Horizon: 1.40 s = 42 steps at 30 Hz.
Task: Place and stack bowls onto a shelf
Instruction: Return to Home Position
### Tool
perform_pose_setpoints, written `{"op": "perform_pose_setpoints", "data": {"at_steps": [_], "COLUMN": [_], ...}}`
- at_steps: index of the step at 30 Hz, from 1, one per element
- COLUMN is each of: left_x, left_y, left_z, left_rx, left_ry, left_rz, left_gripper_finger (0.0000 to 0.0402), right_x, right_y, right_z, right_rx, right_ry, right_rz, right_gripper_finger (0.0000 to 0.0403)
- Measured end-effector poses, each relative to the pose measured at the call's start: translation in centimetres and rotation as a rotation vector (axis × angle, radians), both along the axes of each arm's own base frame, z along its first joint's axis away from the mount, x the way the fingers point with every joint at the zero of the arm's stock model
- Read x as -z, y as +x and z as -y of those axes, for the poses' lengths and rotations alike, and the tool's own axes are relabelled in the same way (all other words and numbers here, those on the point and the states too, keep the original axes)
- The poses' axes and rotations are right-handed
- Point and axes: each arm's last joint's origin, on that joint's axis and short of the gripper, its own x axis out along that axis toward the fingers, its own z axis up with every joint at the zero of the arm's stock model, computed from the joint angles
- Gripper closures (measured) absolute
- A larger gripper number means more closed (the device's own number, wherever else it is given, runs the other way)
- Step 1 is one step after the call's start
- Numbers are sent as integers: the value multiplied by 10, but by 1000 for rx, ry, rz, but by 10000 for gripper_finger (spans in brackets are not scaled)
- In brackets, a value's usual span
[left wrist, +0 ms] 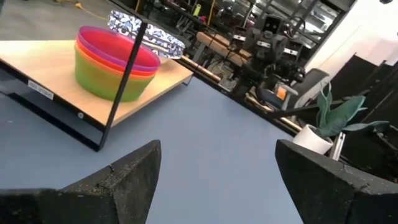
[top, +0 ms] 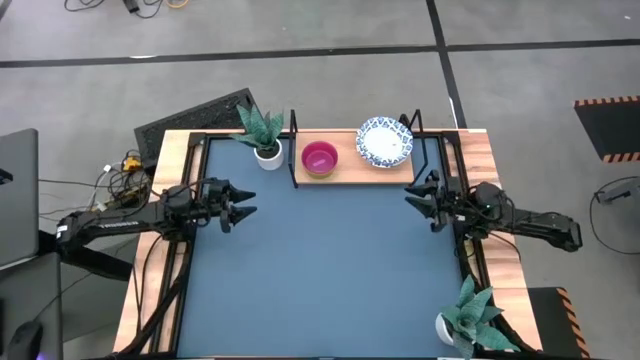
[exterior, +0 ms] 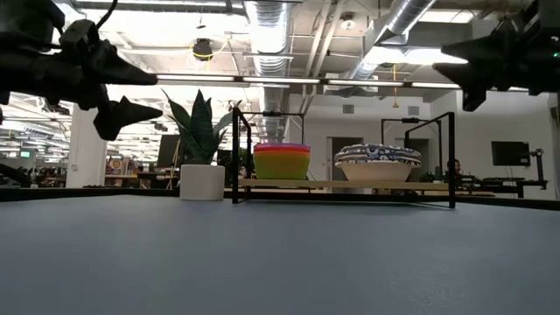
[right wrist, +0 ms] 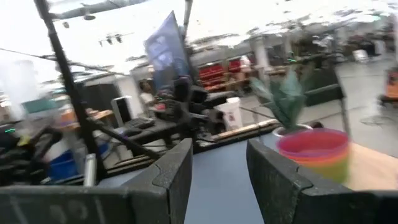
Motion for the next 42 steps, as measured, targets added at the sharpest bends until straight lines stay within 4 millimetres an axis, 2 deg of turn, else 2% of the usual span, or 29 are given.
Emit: {"op": "perform_pose_setpoints", "data": {"at_steps": [9, 19, 26, 28, 30, 33, 35, 37, 39, 42], "left_x": [0, 18, 16, 8, -7, -34, -40, -33, -23, -8], "left_y": [1, -1, 0, 0, -1, -13, -22, -23, -19, -13], "left_z": [6, 6, 6, 8, 12, 20, 26, 28, 27, 22], "left_rx": [40, 33, 41, 108, 237, 457, 592, 687, 710, 557], "left_ry": [-13, -79, -66, -14, 87, 304, 390, 375, 317, 289], "left_rz": [1, -167, -166, -92, 62, 344, 434, 393, 285, 117], "left_gripper_finger": [101, 101, 101, 101, 101, 101, 101, 101, 101, 101], "right_x": [12, 19, 19, 20, 20, 20, 20, 20, 20, 20], "right_y": [1, 1, 2, 2, 2, 2, 2, 2, 2, 2], "right_z": [5, 6, 6, 6, 6, 6, 6, 6, 6, 6], "right_rx": [94, 99, 97, 97, 97, 97, 97, 97, 97, 98], "right_ry": [-80, -71, -70, -70, -70, -70, -69, -69, -68, -67], "right_rz": [-141, -207, -211, -212, -213, -214, -215, -215, -216, -213], "right_gripper_finger": [226, 226, 226, 226, 226, 226, 226, 226, 226, 226]}}
